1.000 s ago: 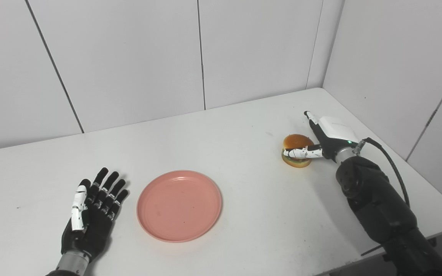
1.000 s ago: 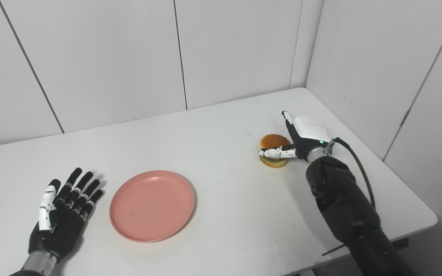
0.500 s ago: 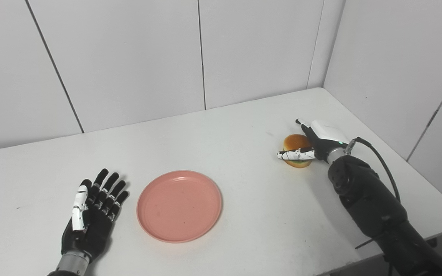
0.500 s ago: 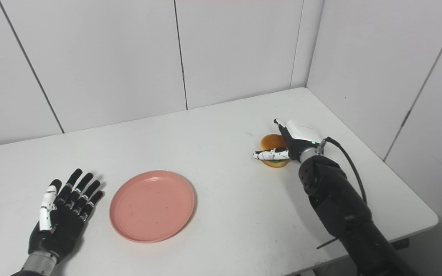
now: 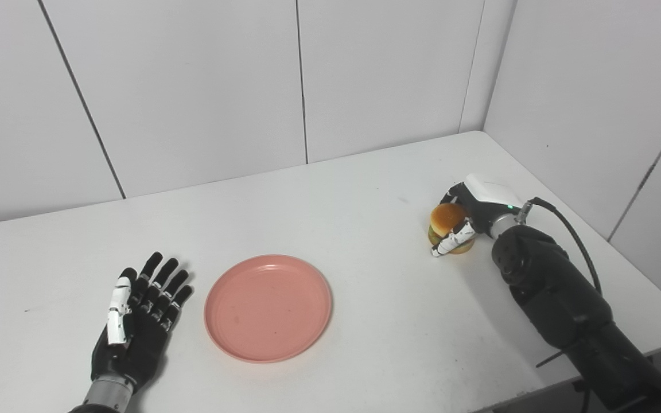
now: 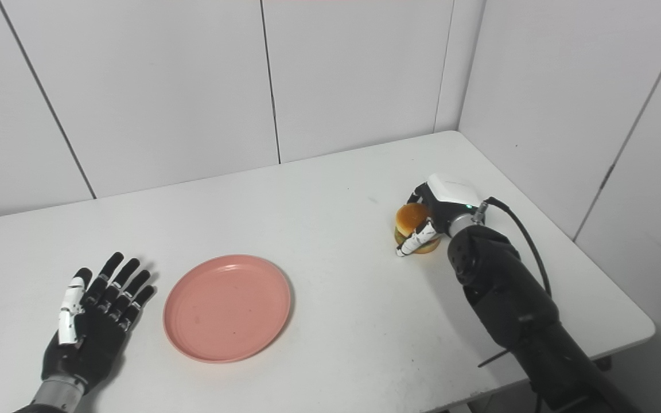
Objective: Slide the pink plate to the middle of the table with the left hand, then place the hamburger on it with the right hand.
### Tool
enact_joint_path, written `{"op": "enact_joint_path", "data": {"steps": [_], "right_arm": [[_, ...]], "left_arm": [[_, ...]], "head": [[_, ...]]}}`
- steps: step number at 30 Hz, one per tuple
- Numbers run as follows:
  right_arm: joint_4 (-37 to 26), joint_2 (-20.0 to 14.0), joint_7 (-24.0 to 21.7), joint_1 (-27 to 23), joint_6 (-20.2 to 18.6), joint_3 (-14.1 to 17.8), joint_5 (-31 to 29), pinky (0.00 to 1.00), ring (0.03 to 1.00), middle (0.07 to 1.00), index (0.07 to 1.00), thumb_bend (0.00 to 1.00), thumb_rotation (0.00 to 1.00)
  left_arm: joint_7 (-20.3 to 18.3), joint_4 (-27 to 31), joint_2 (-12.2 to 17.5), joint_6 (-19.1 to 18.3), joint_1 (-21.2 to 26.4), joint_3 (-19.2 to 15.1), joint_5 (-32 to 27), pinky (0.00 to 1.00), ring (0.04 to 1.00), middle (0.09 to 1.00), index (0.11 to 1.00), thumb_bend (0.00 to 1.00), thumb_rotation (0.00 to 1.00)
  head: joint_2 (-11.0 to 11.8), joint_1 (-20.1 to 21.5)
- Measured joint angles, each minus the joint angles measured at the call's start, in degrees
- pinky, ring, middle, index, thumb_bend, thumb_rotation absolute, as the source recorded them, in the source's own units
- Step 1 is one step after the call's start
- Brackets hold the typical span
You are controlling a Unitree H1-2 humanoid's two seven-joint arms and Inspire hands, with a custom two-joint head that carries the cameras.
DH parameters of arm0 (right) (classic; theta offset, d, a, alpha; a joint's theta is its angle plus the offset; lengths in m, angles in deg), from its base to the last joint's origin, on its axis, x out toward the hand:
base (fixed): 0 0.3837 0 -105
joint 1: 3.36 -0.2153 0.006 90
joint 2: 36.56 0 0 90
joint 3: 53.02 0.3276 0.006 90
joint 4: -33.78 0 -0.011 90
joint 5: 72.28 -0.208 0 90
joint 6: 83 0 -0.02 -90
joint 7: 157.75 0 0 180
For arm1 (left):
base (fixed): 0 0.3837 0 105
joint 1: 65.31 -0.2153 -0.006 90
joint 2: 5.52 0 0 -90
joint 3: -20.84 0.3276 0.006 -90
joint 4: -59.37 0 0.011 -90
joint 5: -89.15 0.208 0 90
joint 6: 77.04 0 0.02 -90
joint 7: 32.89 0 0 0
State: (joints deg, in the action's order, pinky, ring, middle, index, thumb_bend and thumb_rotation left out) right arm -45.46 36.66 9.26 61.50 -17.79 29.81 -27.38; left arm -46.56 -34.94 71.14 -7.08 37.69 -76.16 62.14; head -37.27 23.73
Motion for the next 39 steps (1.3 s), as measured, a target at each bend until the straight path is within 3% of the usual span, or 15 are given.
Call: {"op": "enact_joint_path", "data": {"steps": [2, 4, 15, 18, 23, 25, 27, 29, 30, 35, 39], "right_arm": [[-0.1, 0.0, 0.3, 0.0, -0.2, 0.1, 0.0, 0.27, 0.347, 0.455, 0.497, 0.53, 0.03], [-0.7, 0.1, 0.5, 0.0, -0.4, 0.5, -0.1, 0.26, 0.338, 0.443, 0.512, 0.53, 0.01], [-7.9, 0.6, 2.3, 0.1, -1.4, 2.7, -0.9, 0.24, 0.313, 0.401, 0.525, 0.52, 0.0], [-11.4, 0.7, 2.1, 0.1, -1.4, 2.9, -1.8, 0.26, 0.344, 0.407, 0.526, 0.52, 0.0], [-16.5, 1.3, 2.1, 0.0, -1.3, 2.6, -2.4, 0.25, 0.338, 0.418, 0.533, 0.52, 0.0], [-18.0, 2.0, 2.1, 0.0, -1.3, 2.2, -2.7, 0.26, 0.342, 0.424, 0.536, 0.52, 0.0], [-20.2, 2.5, 1.3, 0.0, -1.3, 1.0, -2.4, 0.26, 0.351, 0.428, 0.537, 0.52, 0.0], [-21.9, 3.3, 0.5, -0.3, -1.3, -0.2, -2.2, 0.27, 0.358, 0.432, 0.534, 0.52, 0.0], [-22.7, 4.0, 0.3, -0.6, -1.3, -0.7, -2.2, 0.27, 0.359, 0.434, 0.532, 0.52, 0.0], [-25.1, 7.5, 0.2, -1.6, -0.9, -3.1, -1.7, 0.27, 0.352, 0.427, 0.529, 0.52, 0.0], [-25.8, 9.4, 0.0, -2.1, -0.4, -5.1, -1.2, 0.24, 0.326, 0.414, 0.526, 0.52, 0.0]], "left_arm": [[0.0, 0.0, 0.0, 0.0, 0.0, 0.0, 0.0, 0.96, 0.939, 0.946, 0.945, 0.36, 1.0], [0.0, 0.0, 0.0, 0.0, 0.0, 0.0, 0.0, 0.96, 0.937, 0.943, 0.942, 0.37, 1.0], [0.0, 0.0, -0.1, 0.0, 0.0, 0.3, 0.1, 0.95, 0.938, 0.944, 0.943, 0.37, 1.0], [0.1, 0.0, -0.3, 0.0, 0.0, 0.4, 0.1, 0.95, 0.93, 0.937, 0.938, 0.37, 1.0], [1.1, 0.4, -1.0, 0.0, 0.0, 0.9, 0.6, 0.96, 0.923, 0.934, 0.941, 0.37, 1.0], [1.4, 0.8, -1.1, -0.3, 0.0, 1.5, 1.2, 0.96, 0.924, 0.939, 0.944, 0.36, 1.0], [2.6, 1.9, -1.7, -1.3, -0.2, 2.1, 1.7, 0.95, 0.926, 0.942, 0.946, 0.35, 1.0], [3.7, 2.3, -2.5, -1.5, -0.2, 2.5, 2.5, 0.95, 0.927, 0.94, 0.943, 0.35, 1.0], [4.2, 2.6, -2.9, -1.6, -0.3, 2.6, 2.9, 0.95, 0.928, 0.94, 0.941, 0.35, 1.0], [6.5, 3.7, -5.3, -2.2, -0.5, 4.0, 4.8, 0.94, 0.925, 0.931, 0.931, 0.35, 1.0], [7.9, 4.0, -6.2, -2.3, -0.5, 4.8, 6.1, 0.92, 0.916, 0.923, 0.921, 0.35, 1.0]], "head": [[-0.1, -0.1], [-0.1, -0.1], [-0.2, -1.3], [-0.3, -1.8], [-0.9, -4.7], [-1.9, -8.9], [-1.9, -8.9], [-2.2, -10.7], [-2.6, -14.1], [-3.1, -16.6], [-3.8, -21.2]]}}
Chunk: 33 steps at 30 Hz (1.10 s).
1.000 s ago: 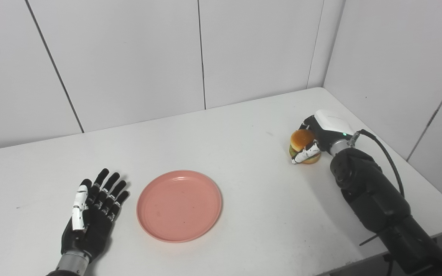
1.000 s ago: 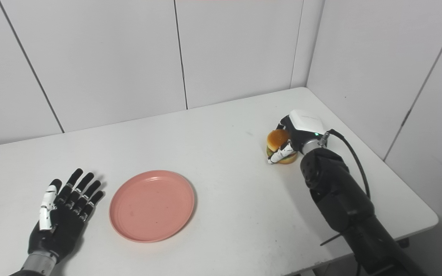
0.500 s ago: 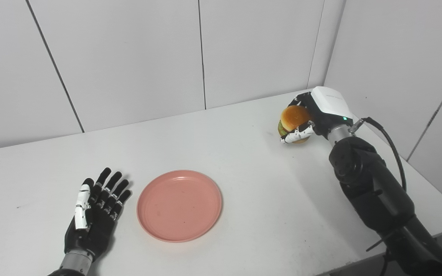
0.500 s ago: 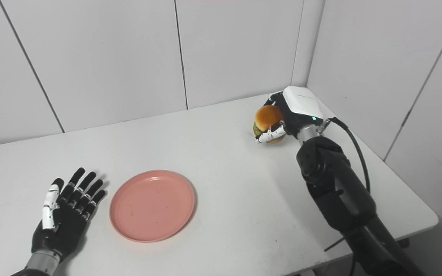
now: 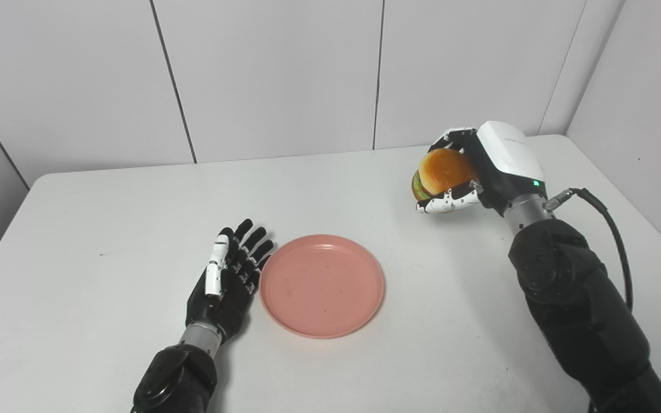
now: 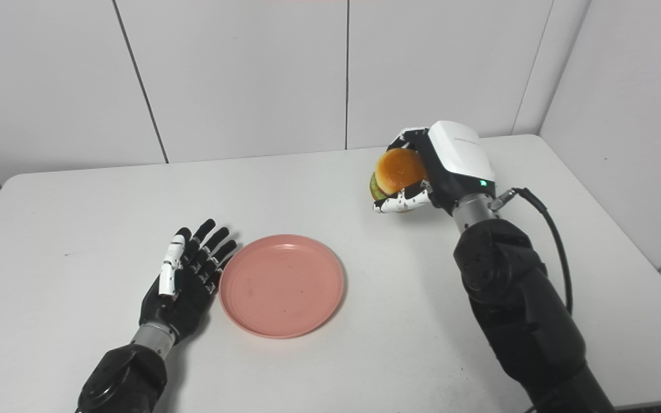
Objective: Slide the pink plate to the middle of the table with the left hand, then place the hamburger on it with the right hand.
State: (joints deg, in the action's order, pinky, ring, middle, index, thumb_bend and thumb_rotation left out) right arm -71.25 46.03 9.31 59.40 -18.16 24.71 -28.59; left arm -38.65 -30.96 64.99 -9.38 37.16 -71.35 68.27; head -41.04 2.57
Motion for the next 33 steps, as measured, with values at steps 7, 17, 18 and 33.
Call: {"op": "enact_joint_path", "data": {"steps": [7, 17, 18, 33], "right_arm": [[-0.6, 4.7, -0.2, -1.3, 3.4, -4.2, -1.1, 0.24, 0.316, 0.412, 0.527, 0.52, 0.0], [1.8, 8.7, -0.5, -1.7, 4.3, -7.5, -0.7, 0.25, 0.34, 0.428, 0.528, 0.52, 0.0], [2.0, 8.9, -0.7, -1.7, 4.3, -7.8, -0.6, 0.24, 0.331, 0.426, 0.527, 0.52, 0.0], [4.6, 10.7, -1.8, 1.1, 6.4, -11.7, 1.2, 0.22, 0.307, 0.408, 0.519, 0.52, 0.0]], "left_arm": [[1.3, 0.0, -1.7, 0.0, 0.1, 0.9, 1.4, 0.89, 0.887, 0.895, 0.903, 0.35, 1.0], [2.2, -0.2, -2.6, 0.0, 0.4, 2.8, 3.8, 0.9, 0.894, 0.9, 0.9, 0.36, 1.0], [2.2, -0.2, -2.7, 0.0, 0.4, 3.0, 3.8, 0.9, 0.894, 0.899, 0.9, 0.36, 1.0], [2.4, 0.0, -2.7, -0.6, 0.5, 3.5, 4.7, 0.9, 0.897, 0.9, 0.902, 0.36, 1.0]], "head": [[-0.5, -3.4], [-1.2, -5.4], [-1.2, -5.4], [-2.2, -3.4]]}}
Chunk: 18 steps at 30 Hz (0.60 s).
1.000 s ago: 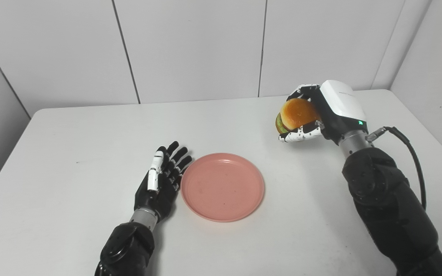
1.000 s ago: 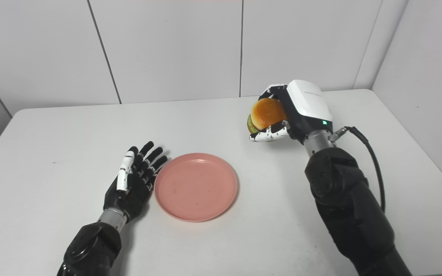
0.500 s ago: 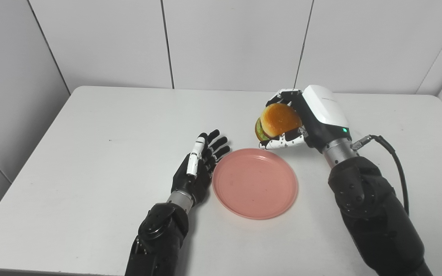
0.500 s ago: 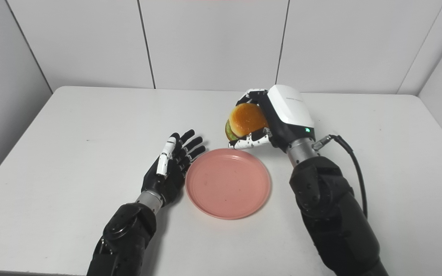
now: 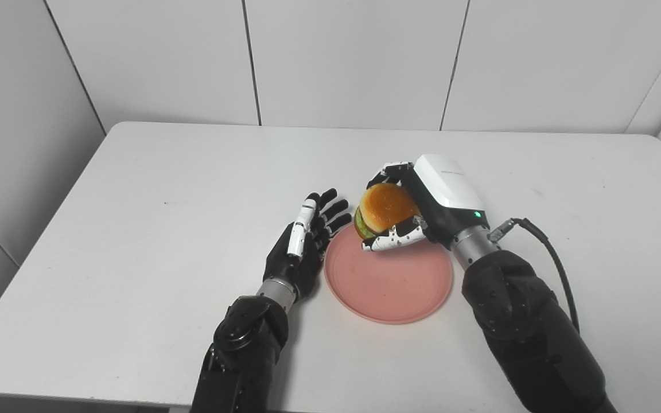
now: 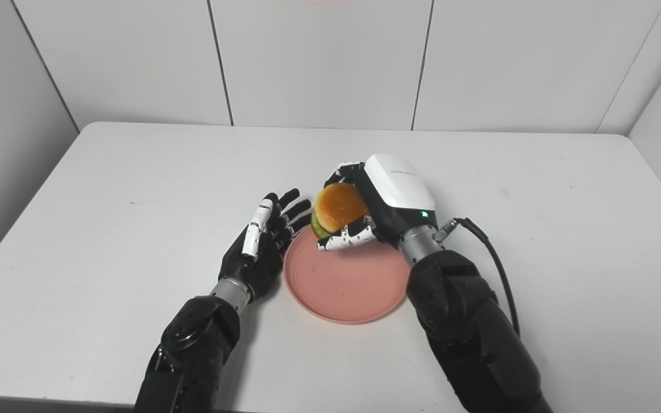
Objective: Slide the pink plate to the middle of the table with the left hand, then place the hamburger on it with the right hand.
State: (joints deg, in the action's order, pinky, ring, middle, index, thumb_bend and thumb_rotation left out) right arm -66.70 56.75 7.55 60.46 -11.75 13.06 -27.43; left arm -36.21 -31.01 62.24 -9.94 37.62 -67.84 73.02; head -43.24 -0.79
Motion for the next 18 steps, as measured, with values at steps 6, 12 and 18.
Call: {"op": "enact_joint_path", "data": {"steps": [6, 12, 18], "right_arm": [[0.0, 0.4, -1.9, 0.8, 0.0, -0.5, 0.5, 0.18, 0.255, 0.396, 0.517, 0.52, 0.0], [0.0, 0.0, -3.2, 2.8, 0.0, -0.5, 0.6, 0.2, 0.283, 0.411, 0.515, 0.53, 0.0], [0.0, -1.1, -3.3, 3.7, 0.0, -0.4, 1.1, 0.2, 0.284, 0.405, 0.518, 0.52, 0.0]], "left_arm": [[0.0, 0.1, 0.0, -0.2, 0.0, -0.1, 0.0, 0.9, 0.897, 0.899, 0.898, 0.36, 1.0], [0.0, 0.5, 0.1, -0.8, 0.0, -0.6, -0.1, 0.89, 0.89, 0.892, 0.892, 0.36, 1.0], [0.0, 0.8, 0.1, -1.4, 0.0, -1.0, -0.1, 0.9, 0.89, 0.893, 0.896, 0.37, 1.0]], "head": [[-0.2, 0.4], [-0.4, 1.5], [-0.6, 1.9]]}}
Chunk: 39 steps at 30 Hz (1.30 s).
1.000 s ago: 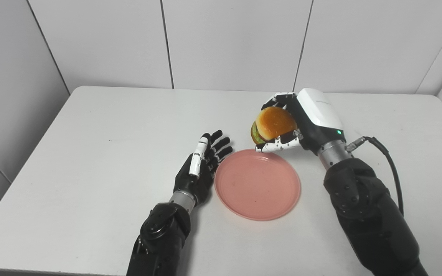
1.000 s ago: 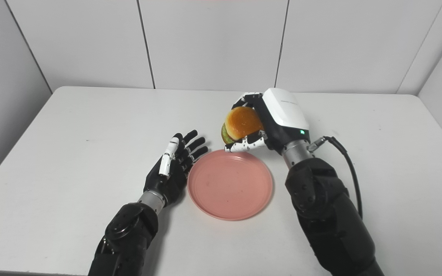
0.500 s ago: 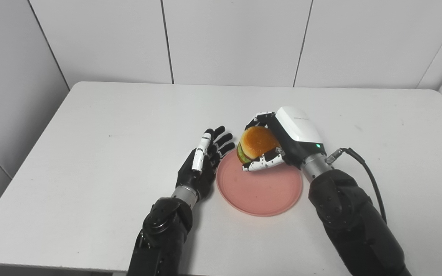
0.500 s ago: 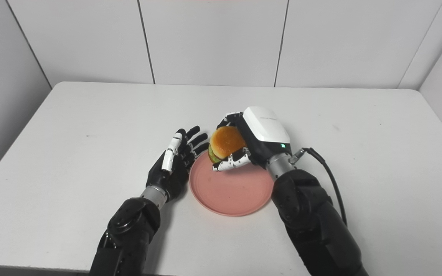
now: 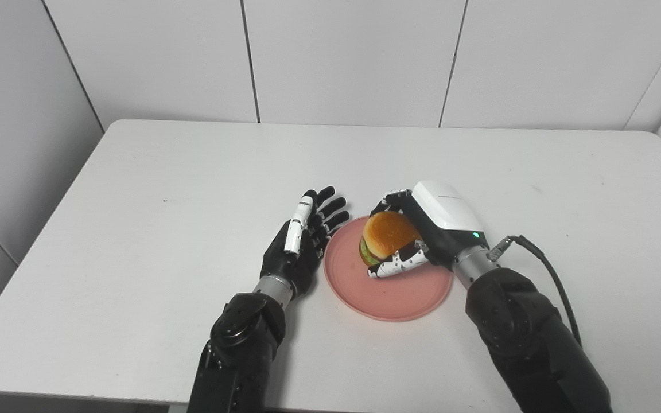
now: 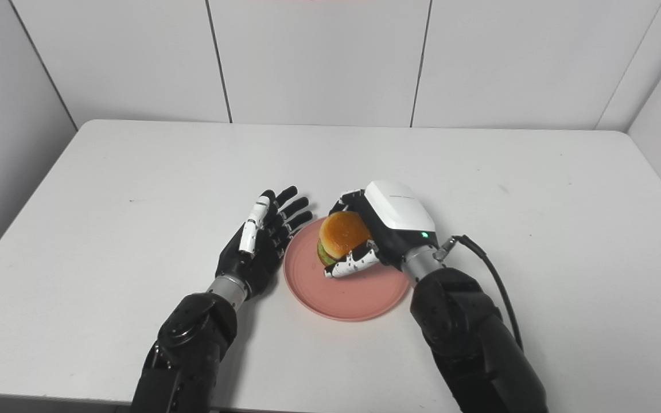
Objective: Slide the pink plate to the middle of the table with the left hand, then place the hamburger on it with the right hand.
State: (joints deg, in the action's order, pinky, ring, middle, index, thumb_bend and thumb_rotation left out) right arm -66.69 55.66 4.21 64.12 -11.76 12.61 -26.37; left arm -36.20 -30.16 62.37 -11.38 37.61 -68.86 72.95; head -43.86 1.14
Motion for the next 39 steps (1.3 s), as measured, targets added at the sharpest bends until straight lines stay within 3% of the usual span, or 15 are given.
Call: {"op": "enact_joint_path", "data": {"steps": [24, 25, 26, 28, 31, 36, 39], "right_arm": [[5.1, 0.2, -0.6, 0.6, 0.1, -1.3, 1.3, 0.21, 0.311, 0.413, 0.53, 0.52, 0.0], [5.2, 0.2, -0.5, 0.6, 0.1, -1.4, 1.5, 0.37, 0.479, 0.56, 0.62, 0.68, 0.15], [5.2, 0.1, -0.4, 0.5, 0.1, -1.7, 2.0, 0.44, 0.554, 0.638, 0.716, 0.78, 0.26], [5.1, 0.1, -0.4, 0.3, 0.1, -2.3, 3.1, 0.44, 0.565, 0.663, 0.771, 0.81, 0.31], [4.6, -0.2, -2.3, 0.3, 0.1, -2.4, 3.8, 0.63, 0.801, 0.871, 0.902, 0.89, 0.45], [3.8, -0.6, -4.8, 0.3, 0.1, -2.2, 3.3, 0.78, 0.912, 0.956, 0.963, 0.95, 0.54], [3.5, -0.6, -5.5, 0.3, 0.1, -2.0, 2.5, 0.82, 0.935, 0.98, 0.991, 0.98, 0.6]], "left_arm": [[0.0, 0.7, 0.0, -1.4, 0.0, -1.0, 0.0, 0.88, 0.887, 0.891, 0.899, 0.38, 1.0], [0.0, 0.7, 0.0, -1.4, 0.0, -1.0, 0.0, 0.88, 0.887, 0.891, 0.9, 0.38, 1.0], [0.0, 0.7, 0.0, -1.4, 0.0, -1.0, 0.0, 0.89, 0.886, 0.891, 0.9, 0.38, 1.0], [0.0, 0.7, 0.0, -1.4, 0.0, -1.0, 0.0, 0.88, 0.886, 0.891, 0.9, 0.38, 1.0], [0.0, 0.7, 0.0, -1.4, 0.0, -1.1, 0.0, 0.89, 0.888, 0.891, 0.899, 0.39, 1.0], [0.0, 0.8, 0.0, -1.4, 0.0, -1.1, 0.0, 0.89, 0.904, 0.899, 0.9, 0.38, 1.0], [0.0, 0.8, 0.0, -1.4, 0.0, -1.1, 0.0, 0.9, 0.916, 0.908, 0.904, 0.38, 1.0]], "head": [[-0.3, 0.8], [-0.4, 0.8], [-0.4, 0.8], [-0.4, 0.8], [-0.4, 0.9], [-0.4, 1.1], [-0.4, 1.1]]}}
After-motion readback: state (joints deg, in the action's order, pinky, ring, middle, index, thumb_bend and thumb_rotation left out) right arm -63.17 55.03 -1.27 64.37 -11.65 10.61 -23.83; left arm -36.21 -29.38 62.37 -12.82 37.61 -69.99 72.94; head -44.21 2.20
